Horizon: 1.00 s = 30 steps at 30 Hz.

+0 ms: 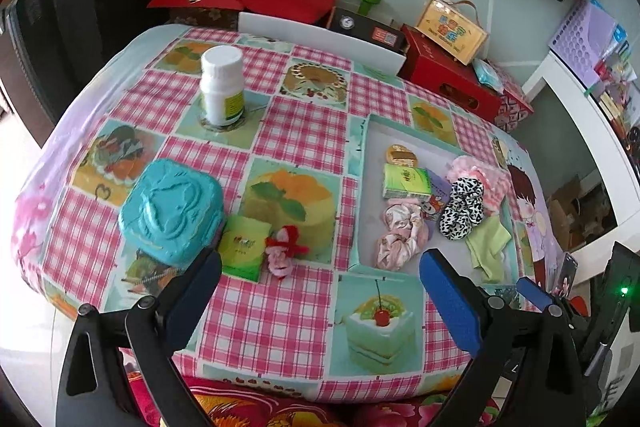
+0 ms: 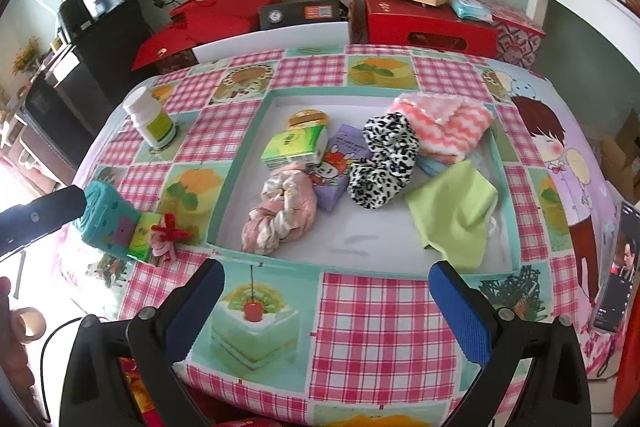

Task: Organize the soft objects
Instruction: 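Move both grippers toward the red bow hair tie beside the teal box, then grasp the red bow hair tie with the right gripper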

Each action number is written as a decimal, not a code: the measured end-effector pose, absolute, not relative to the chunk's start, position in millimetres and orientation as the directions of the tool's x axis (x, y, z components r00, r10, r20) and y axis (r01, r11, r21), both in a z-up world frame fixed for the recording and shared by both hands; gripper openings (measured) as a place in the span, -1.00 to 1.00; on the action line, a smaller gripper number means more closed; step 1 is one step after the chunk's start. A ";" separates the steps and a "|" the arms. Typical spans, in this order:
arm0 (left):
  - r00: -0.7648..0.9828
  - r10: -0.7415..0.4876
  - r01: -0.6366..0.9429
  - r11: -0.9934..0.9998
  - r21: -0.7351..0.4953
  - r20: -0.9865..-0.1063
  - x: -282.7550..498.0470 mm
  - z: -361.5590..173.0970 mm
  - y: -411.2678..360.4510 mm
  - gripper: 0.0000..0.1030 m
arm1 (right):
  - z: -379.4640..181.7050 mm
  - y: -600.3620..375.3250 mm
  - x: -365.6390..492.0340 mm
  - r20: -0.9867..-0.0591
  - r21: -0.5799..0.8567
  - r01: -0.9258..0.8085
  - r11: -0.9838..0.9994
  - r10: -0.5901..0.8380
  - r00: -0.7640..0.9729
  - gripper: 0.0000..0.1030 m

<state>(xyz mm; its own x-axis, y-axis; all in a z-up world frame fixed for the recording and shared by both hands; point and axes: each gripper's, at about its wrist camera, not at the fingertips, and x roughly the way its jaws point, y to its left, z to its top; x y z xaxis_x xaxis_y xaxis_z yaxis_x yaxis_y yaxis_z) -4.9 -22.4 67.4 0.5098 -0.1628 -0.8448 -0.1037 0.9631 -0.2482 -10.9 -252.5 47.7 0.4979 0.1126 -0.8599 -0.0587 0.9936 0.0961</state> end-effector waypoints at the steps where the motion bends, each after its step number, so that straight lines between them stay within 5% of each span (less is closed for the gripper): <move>1: 0.510 -0.160 -0.111 0.962 -0.249 -0.845 -7.2 66.6 -19.6 0.93 | 46.4 -249.7 -11.4 -0.860 0.095 -0.067 0.993 0.115 0.497 1.00; 30: 0.494 -0.111 -0.220 0.944 -0.248 -0.862 -32.0 21.2 39.4 0.93 | 19.1 -152.7 -11.4 -0.862 0.045 -0.361 0.932 0.219 0.457 1.00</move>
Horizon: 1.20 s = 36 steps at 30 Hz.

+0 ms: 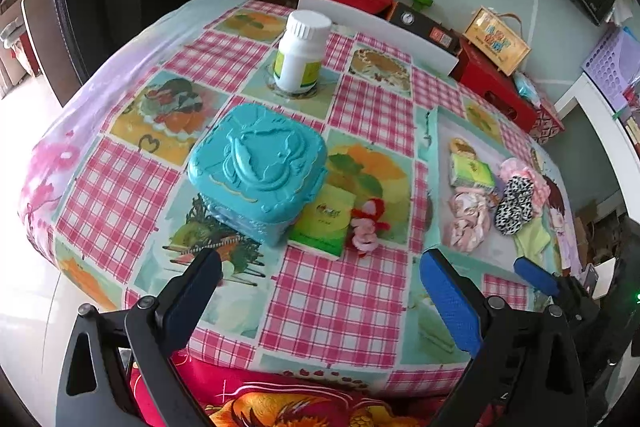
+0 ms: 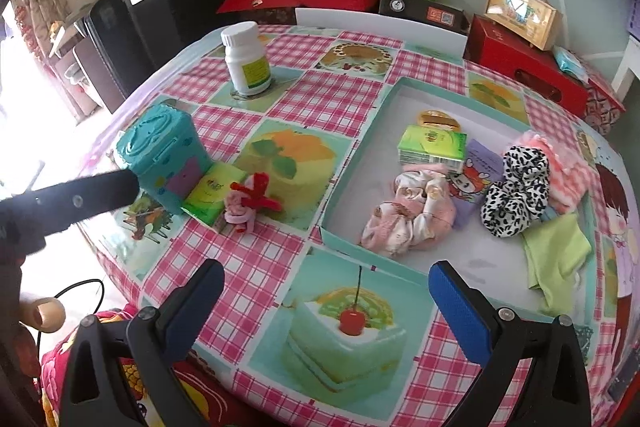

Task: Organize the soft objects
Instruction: 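Grasp the red bow hair tie with the right gripper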

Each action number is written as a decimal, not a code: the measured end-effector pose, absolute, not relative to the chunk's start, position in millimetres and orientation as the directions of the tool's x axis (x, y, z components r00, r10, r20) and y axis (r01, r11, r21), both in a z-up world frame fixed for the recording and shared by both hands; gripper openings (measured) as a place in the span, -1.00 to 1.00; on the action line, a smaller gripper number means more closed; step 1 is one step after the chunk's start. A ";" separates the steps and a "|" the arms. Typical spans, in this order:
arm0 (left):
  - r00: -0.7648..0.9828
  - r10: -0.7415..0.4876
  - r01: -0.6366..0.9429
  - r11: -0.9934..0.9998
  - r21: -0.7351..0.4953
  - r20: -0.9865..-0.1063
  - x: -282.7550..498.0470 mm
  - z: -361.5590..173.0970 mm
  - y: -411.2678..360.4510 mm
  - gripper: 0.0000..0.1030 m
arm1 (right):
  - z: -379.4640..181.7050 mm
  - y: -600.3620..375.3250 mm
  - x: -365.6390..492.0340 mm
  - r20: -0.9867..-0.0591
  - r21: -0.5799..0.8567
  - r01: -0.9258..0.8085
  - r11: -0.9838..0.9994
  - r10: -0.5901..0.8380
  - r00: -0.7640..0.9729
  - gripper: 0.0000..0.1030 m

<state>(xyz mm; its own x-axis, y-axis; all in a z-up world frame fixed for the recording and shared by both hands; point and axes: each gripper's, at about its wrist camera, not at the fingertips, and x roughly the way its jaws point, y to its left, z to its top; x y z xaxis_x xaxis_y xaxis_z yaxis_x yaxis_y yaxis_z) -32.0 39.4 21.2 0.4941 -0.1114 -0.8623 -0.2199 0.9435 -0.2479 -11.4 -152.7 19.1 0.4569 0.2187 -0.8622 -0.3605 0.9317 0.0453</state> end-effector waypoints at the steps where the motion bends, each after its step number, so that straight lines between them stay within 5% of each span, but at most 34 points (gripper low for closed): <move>1: 0.487 -0.114 -0.227 0.941 -0.251 -0.866 -31.1 17.2 41.3 0.93 | 18.5 -151.9 -10.2 -0.864 0.045 -0.364 0.930 0.219 0.454 1.00; 22: 0.406 -0.158 -0.306 0.905 -0.296 -0.900 -15.0 -25.2 59.9 0.93 | 3.2 -127.6 8.0 -0.857 0.058 -0.473 0.879 0.287 0.428 0.99; 36: 0.393 -0.168 -0.345 0.884 -0.314 -0.904 -9.6 -34.9 67.2 0.91 | -8.5 -98.9 18.9 -0.860 0.075 -0.572 0.817 0.344 0.378 0.59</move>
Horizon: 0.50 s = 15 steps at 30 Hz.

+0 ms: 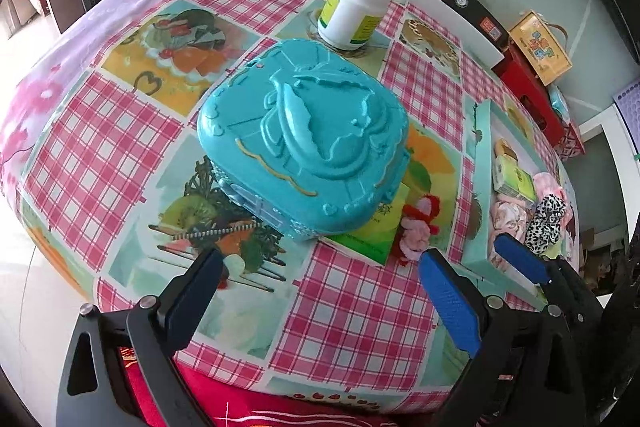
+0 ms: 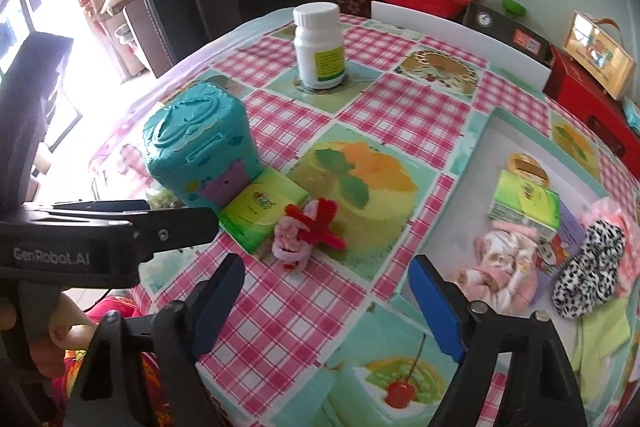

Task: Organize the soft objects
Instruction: 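Grasp the red bow hair tie with the right gripper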

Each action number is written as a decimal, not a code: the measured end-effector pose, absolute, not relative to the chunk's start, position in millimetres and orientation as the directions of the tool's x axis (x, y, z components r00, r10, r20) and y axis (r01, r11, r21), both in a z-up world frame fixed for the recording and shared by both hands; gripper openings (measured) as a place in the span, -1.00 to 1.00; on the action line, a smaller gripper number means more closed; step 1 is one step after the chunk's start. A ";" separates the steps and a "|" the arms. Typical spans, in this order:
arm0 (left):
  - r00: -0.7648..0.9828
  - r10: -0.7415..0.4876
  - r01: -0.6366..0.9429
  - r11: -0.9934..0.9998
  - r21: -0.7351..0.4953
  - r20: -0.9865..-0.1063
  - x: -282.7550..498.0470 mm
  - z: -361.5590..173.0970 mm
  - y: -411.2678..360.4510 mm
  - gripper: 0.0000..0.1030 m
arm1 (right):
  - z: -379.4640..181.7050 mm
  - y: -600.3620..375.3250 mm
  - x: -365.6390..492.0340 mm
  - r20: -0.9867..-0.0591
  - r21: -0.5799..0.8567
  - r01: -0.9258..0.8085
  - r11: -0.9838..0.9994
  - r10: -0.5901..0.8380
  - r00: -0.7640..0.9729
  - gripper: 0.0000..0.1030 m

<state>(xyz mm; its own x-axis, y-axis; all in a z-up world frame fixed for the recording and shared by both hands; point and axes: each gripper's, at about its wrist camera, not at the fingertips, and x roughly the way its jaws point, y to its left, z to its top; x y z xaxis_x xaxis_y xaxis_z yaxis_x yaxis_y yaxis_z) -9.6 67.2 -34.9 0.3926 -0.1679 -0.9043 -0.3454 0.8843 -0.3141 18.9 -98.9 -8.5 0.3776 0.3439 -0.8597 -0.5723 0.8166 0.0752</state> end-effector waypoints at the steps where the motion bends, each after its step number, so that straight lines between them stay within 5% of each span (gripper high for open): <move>1: 0.393 -0.169 -0.346 0.883 -0.316 -0.904 -9.7 -35.5 67.4 0.91 | -9.6 -97.8 20.0 -0.860 0.078 -0.575 0.815 0.347 0.374 0.58; 15: 0.374 -0.201 -0.379 0.858 -0.347 -0.905 -2.5 -45.6 70.4 0.91 | -28.8 -83.5 39.2 -0.869 0.120 -0.598 0.793 0.375 0.323 0.42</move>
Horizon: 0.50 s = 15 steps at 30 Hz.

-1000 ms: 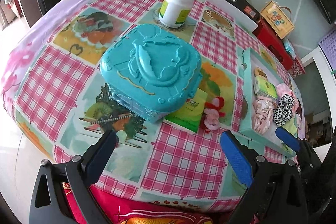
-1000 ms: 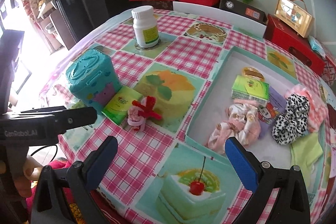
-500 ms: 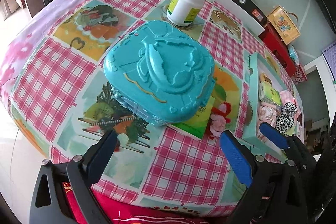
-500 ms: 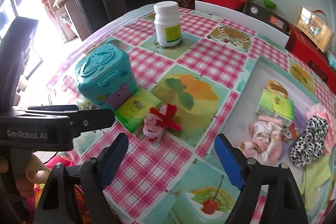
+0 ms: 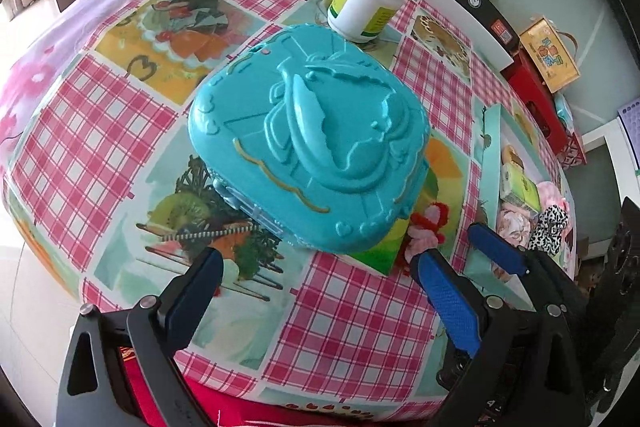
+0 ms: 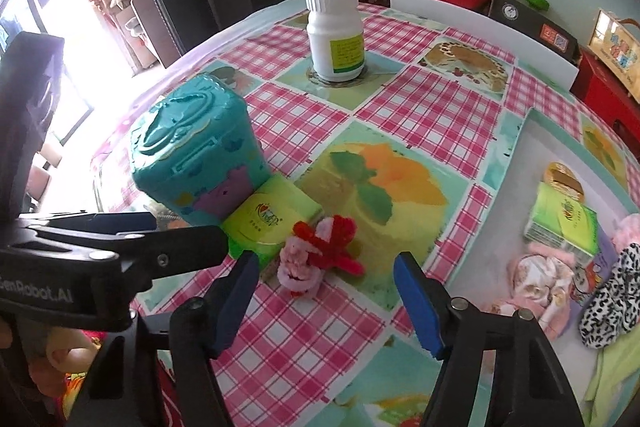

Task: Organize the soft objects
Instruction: 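Grasp the red bow hair tie with the right gripper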

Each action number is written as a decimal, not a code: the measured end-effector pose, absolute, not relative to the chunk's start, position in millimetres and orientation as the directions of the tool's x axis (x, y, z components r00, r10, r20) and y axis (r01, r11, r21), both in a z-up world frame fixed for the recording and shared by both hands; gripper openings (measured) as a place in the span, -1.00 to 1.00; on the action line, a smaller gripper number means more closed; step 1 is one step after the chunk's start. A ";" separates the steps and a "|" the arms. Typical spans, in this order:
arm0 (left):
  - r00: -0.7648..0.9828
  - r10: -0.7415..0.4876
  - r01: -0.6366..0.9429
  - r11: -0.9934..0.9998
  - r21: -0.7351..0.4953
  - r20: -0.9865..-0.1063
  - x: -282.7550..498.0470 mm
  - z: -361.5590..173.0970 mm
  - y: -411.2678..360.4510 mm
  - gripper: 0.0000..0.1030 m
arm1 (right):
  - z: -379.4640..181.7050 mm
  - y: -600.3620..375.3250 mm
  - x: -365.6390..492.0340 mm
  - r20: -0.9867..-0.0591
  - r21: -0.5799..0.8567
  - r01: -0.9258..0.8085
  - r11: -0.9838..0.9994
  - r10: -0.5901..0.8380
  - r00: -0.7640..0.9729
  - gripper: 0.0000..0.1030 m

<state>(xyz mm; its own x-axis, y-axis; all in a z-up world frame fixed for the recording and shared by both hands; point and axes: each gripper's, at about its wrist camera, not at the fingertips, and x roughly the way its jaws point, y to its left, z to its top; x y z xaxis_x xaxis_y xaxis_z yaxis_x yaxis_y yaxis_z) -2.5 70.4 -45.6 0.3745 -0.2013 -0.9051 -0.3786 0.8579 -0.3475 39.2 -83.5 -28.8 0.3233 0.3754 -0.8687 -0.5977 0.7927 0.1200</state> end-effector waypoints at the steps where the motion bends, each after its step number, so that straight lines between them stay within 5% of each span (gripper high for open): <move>1: 0.375 -0.203 -0.380 0.856 -0.350 -0.904 -2.0 -46.0 70.5 0.91 | -29.6 -83.2 40.0 -0.869 0.123 -0.597 0.792 0.377 0.321 0.42; 15: 0.365 -0.238 -0.404 0.831 -0.383 -0.900 3.7 -56.3 72.6 0.90 | -43.1 -78.3 51.2 -0.870 0.171 -0.602 0.780 0.406 0.279 0.36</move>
<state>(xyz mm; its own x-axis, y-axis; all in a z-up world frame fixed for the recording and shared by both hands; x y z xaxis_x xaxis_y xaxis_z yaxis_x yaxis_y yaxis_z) 3.7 72.6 -56.3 0.3645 -0.2382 -0.9002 -0.4036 0.8308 -0.3832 51.2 -78.3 -43.1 0.2793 0.4059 -0.8702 -0.6020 0.7801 0.1706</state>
